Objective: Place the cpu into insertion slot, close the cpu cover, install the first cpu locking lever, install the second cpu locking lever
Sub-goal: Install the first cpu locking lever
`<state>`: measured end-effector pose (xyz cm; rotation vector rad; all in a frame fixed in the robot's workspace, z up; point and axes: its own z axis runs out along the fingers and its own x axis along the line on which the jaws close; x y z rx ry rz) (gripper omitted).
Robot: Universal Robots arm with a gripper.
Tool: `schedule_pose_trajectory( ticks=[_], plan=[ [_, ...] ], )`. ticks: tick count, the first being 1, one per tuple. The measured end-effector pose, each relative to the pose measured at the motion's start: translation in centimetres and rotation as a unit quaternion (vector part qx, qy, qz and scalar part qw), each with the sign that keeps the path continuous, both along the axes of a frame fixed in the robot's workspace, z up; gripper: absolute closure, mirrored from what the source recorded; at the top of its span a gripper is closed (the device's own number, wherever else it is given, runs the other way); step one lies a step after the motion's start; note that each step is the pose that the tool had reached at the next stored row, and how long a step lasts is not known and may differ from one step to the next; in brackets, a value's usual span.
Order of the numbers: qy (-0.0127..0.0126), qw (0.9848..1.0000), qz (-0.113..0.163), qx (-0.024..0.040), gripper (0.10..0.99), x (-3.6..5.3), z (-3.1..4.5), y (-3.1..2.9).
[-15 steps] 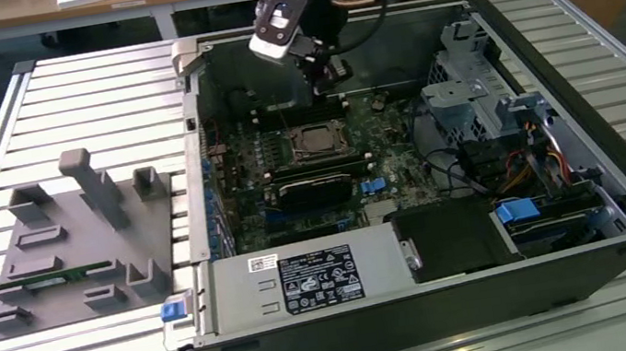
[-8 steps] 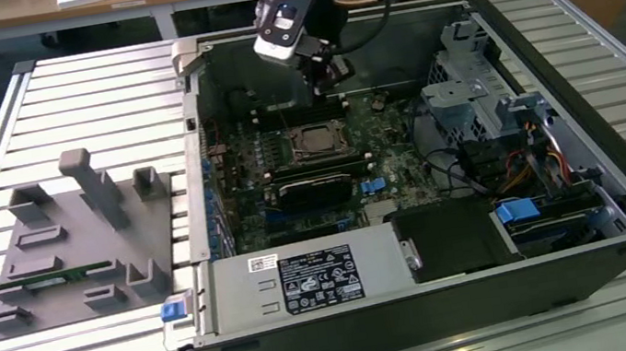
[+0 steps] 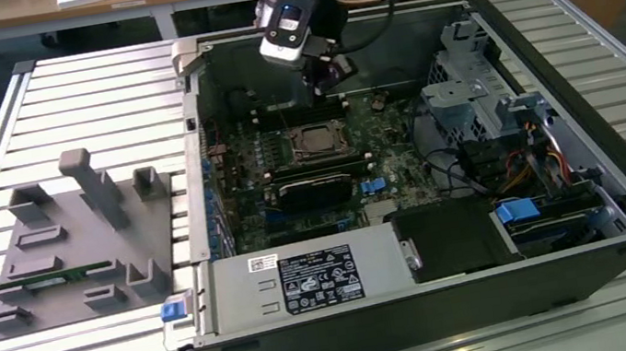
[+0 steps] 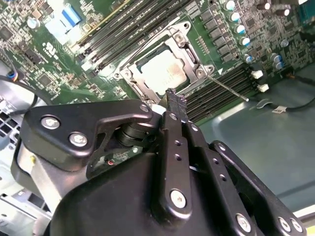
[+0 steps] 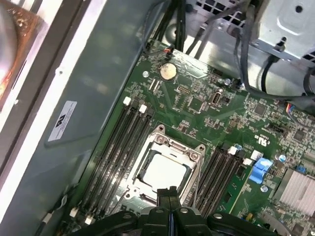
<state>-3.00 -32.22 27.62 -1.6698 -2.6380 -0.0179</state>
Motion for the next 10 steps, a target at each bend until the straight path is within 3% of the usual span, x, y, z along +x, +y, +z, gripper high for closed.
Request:
schedule_pose_trajectory(
  ticks=[4,10],
  plan=[
    [-0.0005,0.9998,0.017,0.0000,0.980,-0.05,0.00,0.00],
    [-0.0042,0.9990,0.044,-0.0001,0.980,-0.08,-0.05,0.00]
  ],
)
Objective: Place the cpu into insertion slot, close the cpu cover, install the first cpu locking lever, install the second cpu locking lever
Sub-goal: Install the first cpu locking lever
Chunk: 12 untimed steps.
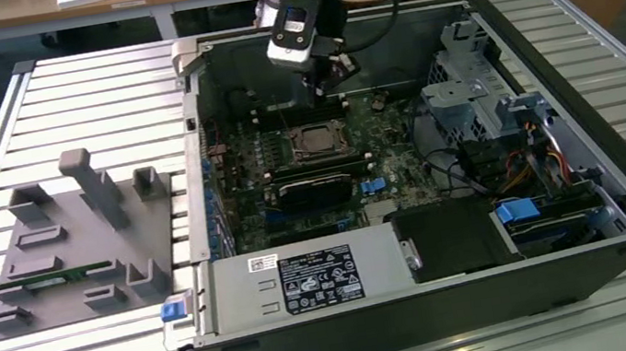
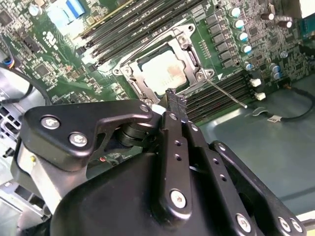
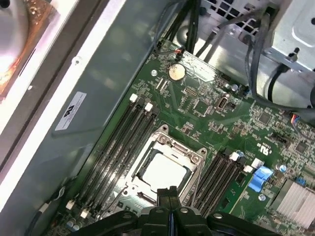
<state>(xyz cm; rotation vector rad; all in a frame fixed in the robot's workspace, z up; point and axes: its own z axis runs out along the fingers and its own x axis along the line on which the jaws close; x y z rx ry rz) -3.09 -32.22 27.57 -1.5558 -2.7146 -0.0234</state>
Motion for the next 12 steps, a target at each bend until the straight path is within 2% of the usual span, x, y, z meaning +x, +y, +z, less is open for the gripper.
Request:
schedule_pose_trajectory(
  ticks=[2,4,8,12],
  plan=[
    [-0.0012,0.9999,0.015,0.0001,0.980,0.00,-0.02,0.00],
    [-0.0013,0.9994,0.034,0.0001,0.980,0.00,-0.04,0.00],
    [-0.0013,0.9977,0.068,0.0001,0.980,0.00,-0.06,-0.01],
    [-0.0015,0.9963,0.086,0.0001,0.980,-0.01,-0.06,-0.03]
  ],
)
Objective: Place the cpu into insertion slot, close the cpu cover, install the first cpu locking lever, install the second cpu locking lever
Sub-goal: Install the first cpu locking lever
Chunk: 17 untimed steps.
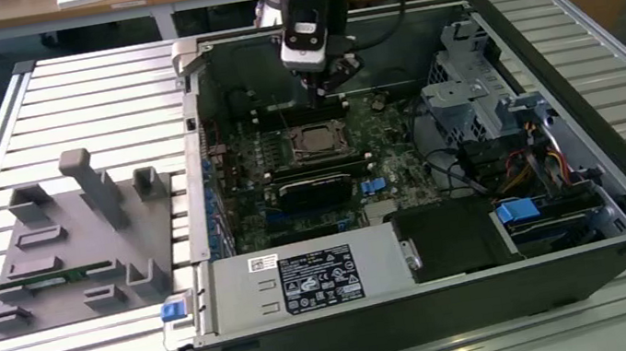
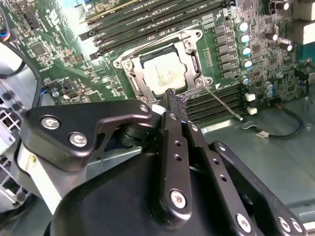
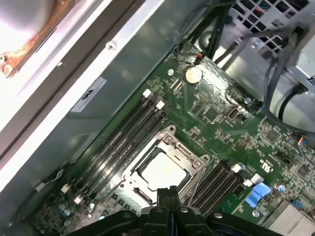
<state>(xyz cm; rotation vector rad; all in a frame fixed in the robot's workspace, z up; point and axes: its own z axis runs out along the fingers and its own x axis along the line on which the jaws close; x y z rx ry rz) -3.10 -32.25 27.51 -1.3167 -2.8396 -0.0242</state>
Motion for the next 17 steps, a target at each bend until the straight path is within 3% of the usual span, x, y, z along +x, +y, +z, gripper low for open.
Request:
schedule_pose_trajectory(
  ticks=[8,17],
  plan=[
    [0.0000,0.9986,0.053,0.0000,0.980,0.00,0.00,0.00],
    [0.0000,0.9943,0.106,0.0000,0.980,0.00,0.00,0.00]
  ],
)
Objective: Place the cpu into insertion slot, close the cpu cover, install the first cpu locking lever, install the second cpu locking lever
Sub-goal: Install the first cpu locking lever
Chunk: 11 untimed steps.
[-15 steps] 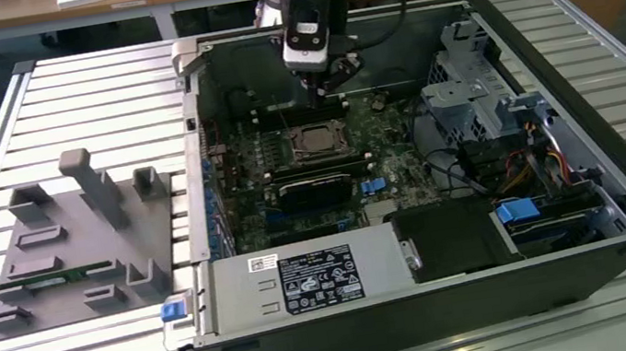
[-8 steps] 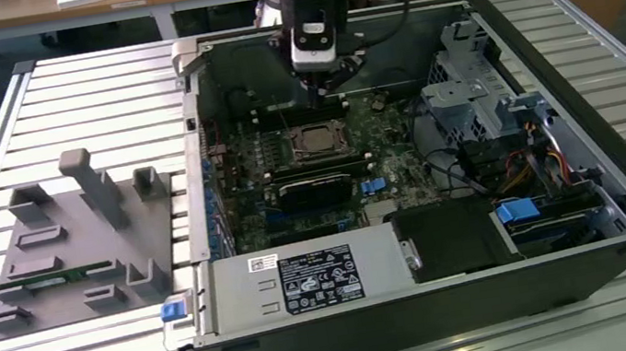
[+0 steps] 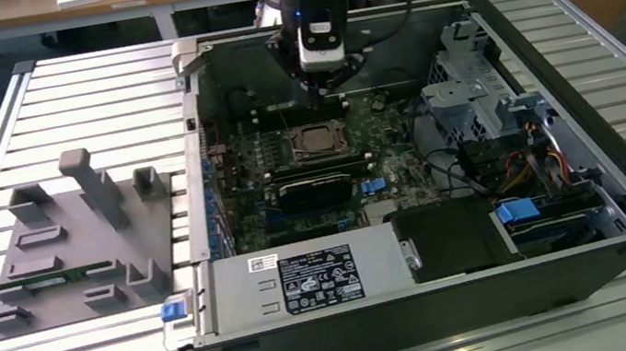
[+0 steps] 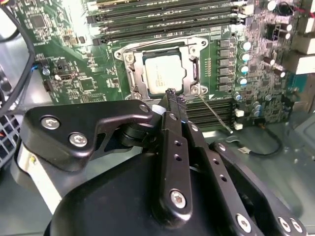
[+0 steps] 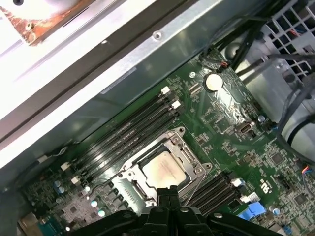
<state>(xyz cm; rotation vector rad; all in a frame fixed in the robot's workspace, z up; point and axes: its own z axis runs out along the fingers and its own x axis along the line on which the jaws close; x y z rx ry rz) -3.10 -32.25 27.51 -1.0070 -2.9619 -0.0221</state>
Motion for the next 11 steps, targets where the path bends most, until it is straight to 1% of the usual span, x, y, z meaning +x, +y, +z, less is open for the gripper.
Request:
schedule_pose_trajectory(
  ticks=[3,6,8,11],
  plan=[
    [0.0000,0.9998,0.017,0.0000,0.980,0.00,0.00,0.00],
    [0.0000,0.9994,0.035,0.0000,0.980,0.00,0.00,0.00],
    [-0.0001,0.9989,0.048,0.0000,0.980,0.00,0.00,0.00],
    [-0.0001,0.9977,0.068,0.0000,0.980,0.00,-0.01,0.00]
  ],
)
